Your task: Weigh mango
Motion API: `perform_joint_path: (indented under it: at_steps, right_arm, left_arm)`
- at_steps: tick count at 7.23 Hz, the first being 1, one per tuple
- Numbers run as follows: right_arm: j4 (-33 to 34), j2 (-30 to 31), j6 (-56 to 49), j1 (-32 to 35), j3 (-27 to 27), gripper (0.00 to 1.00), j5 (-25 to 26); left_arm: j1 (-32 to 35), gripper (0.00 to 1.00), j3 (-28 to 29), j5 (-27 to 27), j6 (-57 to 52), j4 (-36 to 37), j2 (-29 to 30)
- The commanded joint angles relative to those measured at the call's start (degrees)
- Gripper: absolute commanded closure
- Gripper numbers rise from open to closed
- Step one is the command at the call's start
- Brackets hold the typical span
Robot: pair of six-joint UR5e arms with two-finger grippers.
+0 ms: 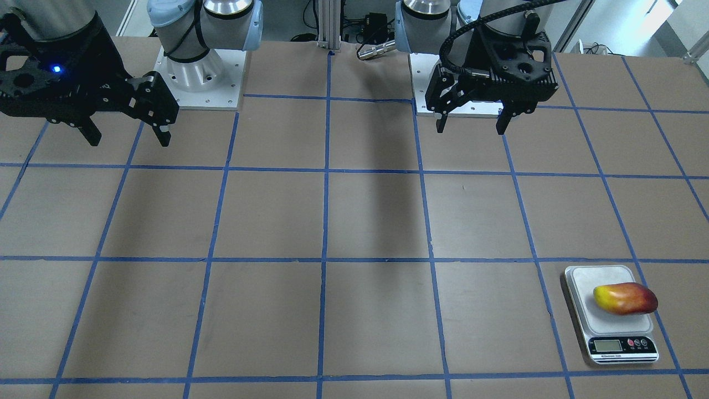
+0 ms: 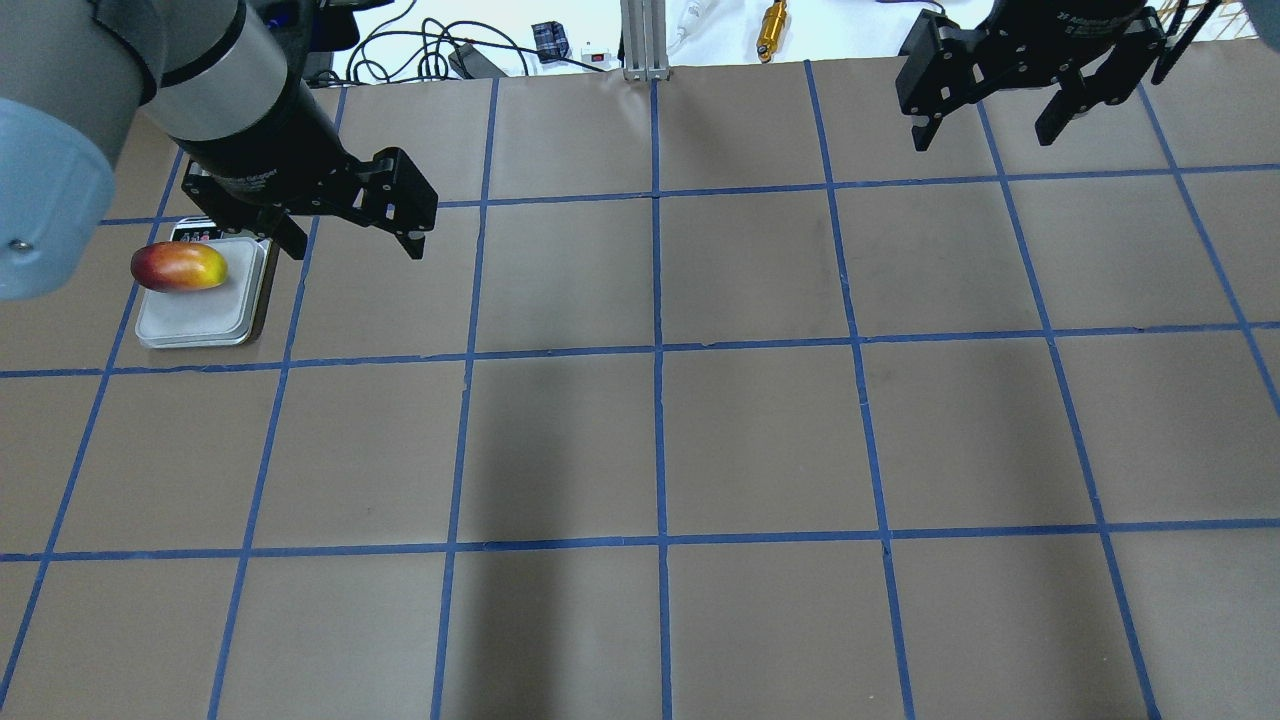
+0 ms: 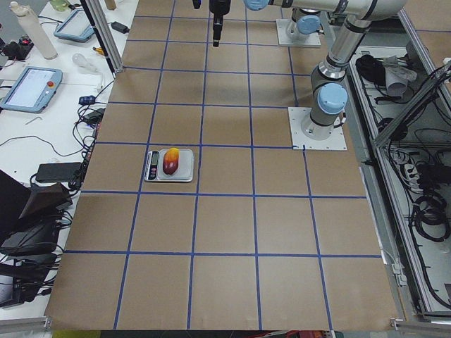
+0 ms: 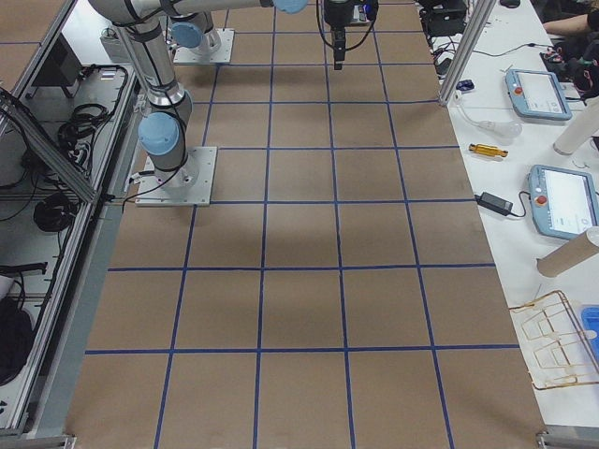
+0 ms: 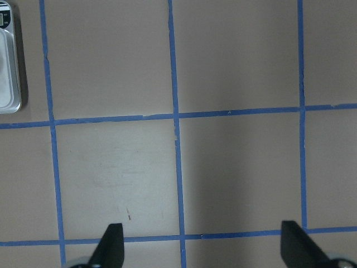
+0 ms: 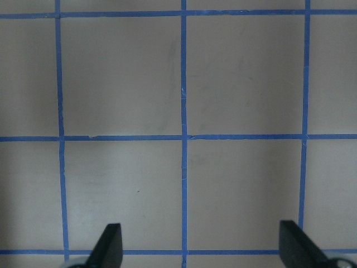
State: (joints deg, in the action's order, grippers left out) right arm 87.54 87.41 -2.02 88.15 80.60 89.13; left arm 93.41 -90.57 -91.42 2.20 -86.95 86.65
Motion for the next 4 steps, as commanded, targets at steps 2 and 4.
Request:
perform_joint_path:
  at_steps: [2,4]
  right_arm:
    - [0.00,0.04,0.00,0.00,0.00,0.00,0.08]
    - [0.00,0.04,0.00,0.00,0.00,0.00,0.08]
  left_arm:
    - [-0.15,0.00,0.13,0.19,0.00,0.11,-0.07]
    - [-0.33,0.00,0.13,0.19,-0.35,0.11,-0.07]
